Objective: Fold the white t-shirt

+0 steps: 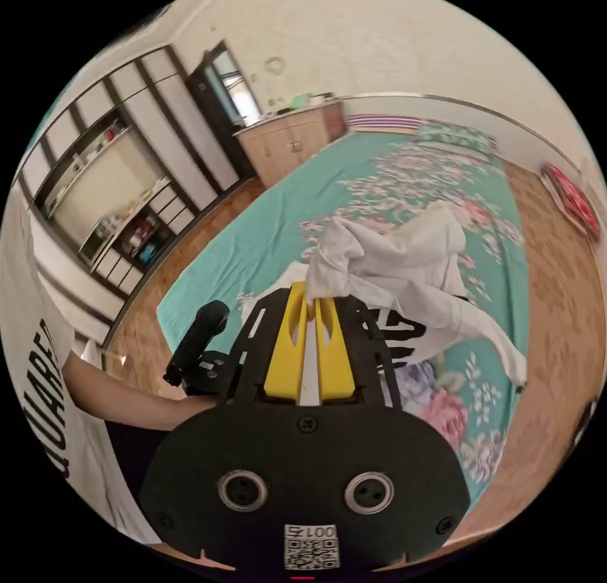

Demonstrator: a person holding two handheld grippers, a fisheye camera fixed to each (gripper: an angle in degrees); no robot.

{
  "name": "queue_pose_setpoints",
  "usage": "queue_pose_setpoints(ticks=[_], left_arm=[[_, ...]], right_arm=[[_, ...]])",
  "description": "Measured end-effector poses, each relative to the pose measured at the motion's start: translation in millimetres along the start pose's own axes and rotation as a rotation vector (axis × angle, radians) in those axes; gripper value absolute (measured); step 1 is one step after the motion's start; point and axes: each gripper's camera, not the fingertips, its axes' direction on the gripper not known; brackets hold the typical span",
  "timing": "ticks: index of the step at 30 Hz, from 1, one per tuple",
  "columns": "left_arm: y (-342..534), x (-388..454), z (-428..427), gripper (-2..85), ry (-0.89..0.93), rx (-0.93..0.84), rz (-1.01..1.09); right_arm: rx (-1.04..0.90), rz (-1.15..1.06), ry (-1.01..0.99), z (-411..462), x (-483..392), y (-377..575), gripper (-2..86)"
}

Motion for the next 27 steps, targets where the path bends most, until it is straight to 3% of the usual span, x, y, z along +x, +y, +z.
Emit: queue_pose_setpoints(ticks=[2,7,12,14,17,20,27], left_arm=[[18,-30,-31,-0.9,0.035,0.038,-0.086],[84,-126,-94,-0.9,-0.043,-0.049,-0.301],[93,-165,-137,-0.8,-0.055,0.016,-0.35],[79,-169,-142,-0.5,-0.059,0.052,-0.321],[52,-175,-140,1.1,-0.106,0.094,-0.313],[44,-191,-138,2.9,-0.162,0.175,-0.462],[46,-208,-134,-0.4,-0.111,0.239,-0.591]], right_arm=[[-0.067,-0.14,-0.085,52,-52,-36,1.5],[-0.388,-0.126,-0.166,177,-101,-34,3.7],[-0.279,-0.014,-0.157,122,-123,-11,6.8],[-0.304,0.067,0.01,91,-119,3,8.3],[-0.359,0.152,0.085,77,-107,15,11.6],[-0.439,0.164,0.124,90,-110,16,13.4],[-0.446,0.16,0.288,118,-141,4,5.1]])
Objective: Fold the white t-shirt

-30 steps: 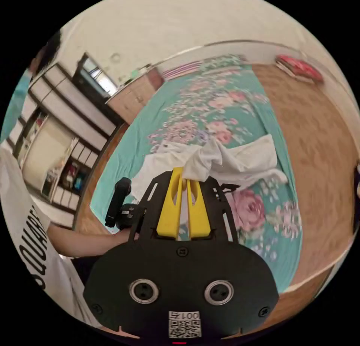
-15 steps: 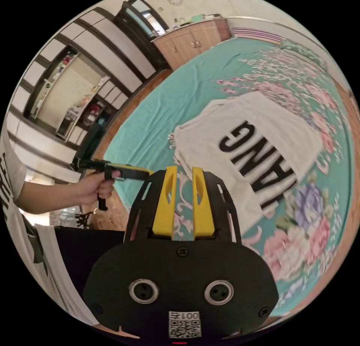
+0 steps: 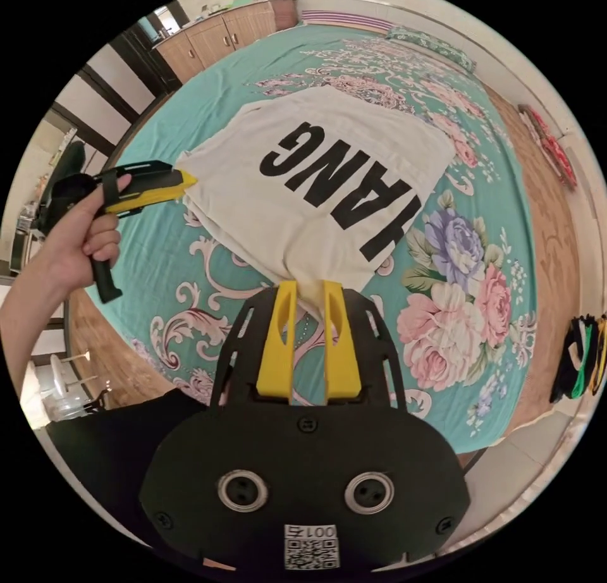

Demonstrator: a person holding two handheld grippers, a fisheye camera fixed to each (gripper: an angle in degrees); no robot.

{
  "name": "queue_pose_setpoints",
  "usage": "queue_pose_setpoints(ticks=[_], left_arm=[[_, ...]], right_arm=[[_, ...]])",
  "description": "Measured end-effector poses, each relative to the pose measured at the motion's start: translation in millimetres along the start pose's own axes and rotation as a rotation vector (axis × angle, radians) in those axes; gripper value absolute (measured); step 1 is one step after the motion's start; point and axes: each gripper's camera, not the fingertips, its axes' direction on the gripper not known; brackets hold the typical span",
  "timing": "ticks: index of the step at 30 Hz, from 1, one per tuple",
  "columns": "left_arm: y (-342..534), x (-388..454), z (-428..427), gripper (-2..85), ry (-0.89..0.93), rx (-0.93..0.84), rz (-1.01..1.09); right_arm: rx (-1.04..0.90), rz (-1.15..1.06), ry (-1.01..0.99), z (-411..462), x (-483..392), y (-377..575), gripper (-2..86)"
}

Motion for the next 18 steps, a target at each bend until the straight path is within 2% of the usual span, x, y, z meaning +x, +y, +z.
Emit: queue_pose_setpoints(ticks=[2,6,10,15,18], left_arm=[[1,-4,-9,-0.7,0.057,0.009,-0.002],[4,-19,-14,-0.9,0.094,-0.039,0.015],[3,-47,0,-0.4,0.153,-0.048,-0.08],[5,-54,-10,2.1,0.109,-0.033,-0.139],[7,-60,-8,2.5,0.18,-0.058,-0.193]], right_arm=[[0.026,-0.018,0.088,-9,-7,8,3.0],[0.097,-0.031,0.114,-35,1,30,2.5],[-0.031,-0.042,0.057,-12,19,49,4.7],[0.037,0.085,-0.098,-16,44,66,8.8],[-0.003,0.147,-0.134,0,55,67,8.1]])
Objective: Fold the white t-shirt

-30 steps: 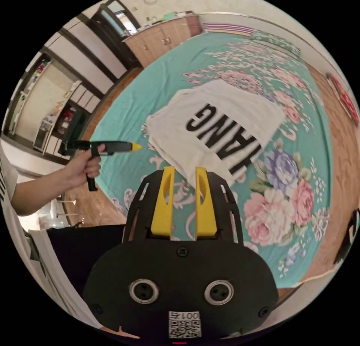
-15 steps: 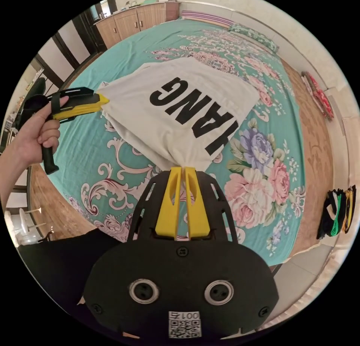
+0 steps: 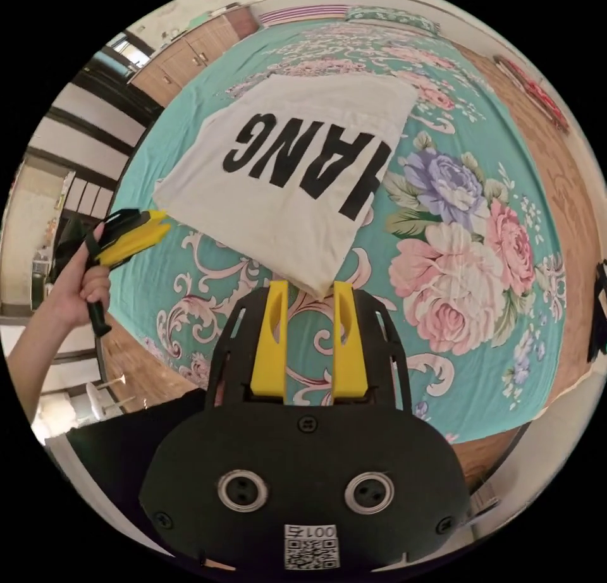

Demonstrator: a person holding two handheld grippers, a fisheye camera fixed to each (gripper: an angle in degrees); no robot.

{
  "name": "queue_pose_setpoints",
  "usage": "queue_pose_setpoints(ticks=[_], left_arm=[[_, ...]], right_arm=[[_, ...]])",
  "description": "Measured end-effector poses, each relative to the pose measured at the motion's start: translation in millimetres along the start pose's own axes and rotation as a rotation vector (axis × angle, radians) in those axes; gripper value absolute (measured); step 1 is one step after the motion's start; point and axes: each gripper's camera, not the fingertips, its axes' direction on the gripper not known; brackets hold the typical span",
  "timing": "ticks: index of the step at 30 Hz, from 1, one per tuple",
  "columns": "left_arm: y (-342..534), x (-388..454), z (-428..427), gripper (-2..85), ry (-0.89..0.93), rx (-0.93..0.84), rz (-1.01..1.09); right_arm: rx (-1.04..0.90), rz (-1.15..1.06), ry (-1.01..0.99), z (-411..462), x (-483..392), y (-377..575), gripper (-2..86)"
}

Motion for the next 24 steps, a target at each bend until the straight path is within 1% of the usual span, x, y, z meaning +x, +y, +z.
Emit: queue_pose_setpoints(ticks=[1,3,5,9,11,13,15,18,22,24], left_arm=[[1,-2,3,2.9,0.015,-0.016,-0.023],[2,-5,9,3.9,0.059,-0.044,-0.047],[5,-6,17,4.9,0.112,-0.066,-0.077],[17,-3,37,7.2,0.238,-0.111,-0.119],[20,1,45,9.9,0.311,-0.102,-0.139],[21,6,56,15.2,0.438,-0.091,-0.184],[18,9,65,19.4,0.51,-0.091,-0.227],[8,19,72,22.9,0.589,-0.041,-0.253],[-6,48,71,27.2,0.693,-0.012,-0.21],[-6,62,68,27.9,0.692,-0.047,-0.172]], right_arm=[[0.02,0.027,0.039,1,5,3,7.1],[0.044,0.048,0.03,1,13,10,5.0],[0.085,0.101,-0.047,-9,29,21,3.3],[0.163,0.106,-0.153,-42,51,29,2.3],[0.175,0.072,-0.161,-60,60,31,2.0],[0.185,0.043,-0.161,-70,66,34,1.9],[0.192,0.015,-0.157,-76,72,37,1.8],[0.203,-0.018,-0.154,-82,85,45,1.7],[0.218,-0.032,-0.131,-82,114,64,1.6],[0.211,-0.003,-0.152,-77,136,72,1.5]])
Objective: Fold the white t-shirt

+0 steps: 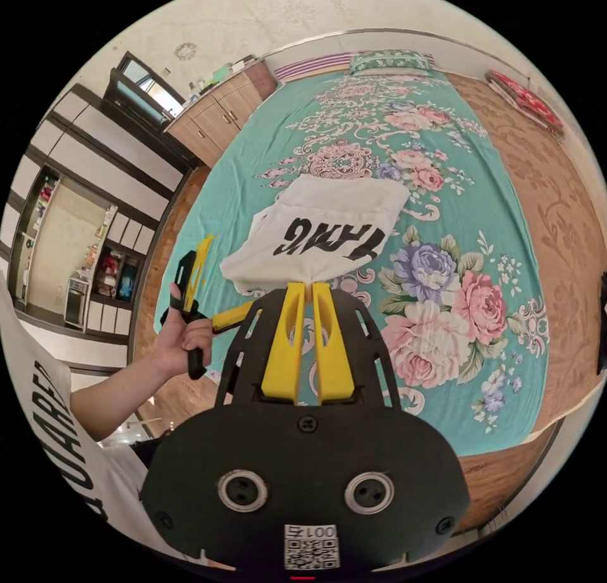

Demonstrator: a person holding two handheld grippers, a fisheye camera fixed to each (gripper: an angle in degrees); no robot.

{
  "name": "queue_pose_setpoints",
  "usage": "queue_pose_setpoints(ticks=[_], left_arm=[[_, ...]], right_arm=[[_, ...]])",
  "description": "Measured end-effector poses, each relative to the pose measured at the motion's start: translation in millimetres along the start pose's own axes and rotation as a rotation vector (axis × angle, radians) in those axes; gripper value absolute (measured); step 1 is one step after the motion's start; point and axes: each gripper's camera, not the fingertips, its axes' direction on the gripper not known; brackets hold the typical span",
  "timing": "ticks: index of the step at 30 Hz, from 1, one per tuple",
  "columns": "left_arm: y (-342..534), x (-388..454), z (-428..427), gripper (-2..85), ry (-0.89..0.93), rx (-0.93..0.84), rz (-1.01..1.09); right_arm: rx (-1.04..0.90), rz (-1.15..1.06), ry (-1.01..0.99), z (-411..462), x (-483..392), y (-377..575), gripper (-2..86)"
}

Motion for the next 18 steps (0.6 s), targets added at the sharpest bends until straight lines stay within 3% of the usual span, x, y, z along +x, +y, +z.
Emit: queue_pose_setpoints(ticks=[8,13,18], left_arm=[[-1,-9,22,23.6,0.044,0.122,-0.116],[3,25,48,2.1,0.165,0.25,-0.102],[37,112,86,-0.9,0.127,0.129,-0.101]], right_arm=[[0.044,0.031,-0.128,-11,68,48,1.6],[0.043,0.029,-0.125,-28,114,79,1.5],[0.094,0.064,-0.252,-78,160,120,1.4]])
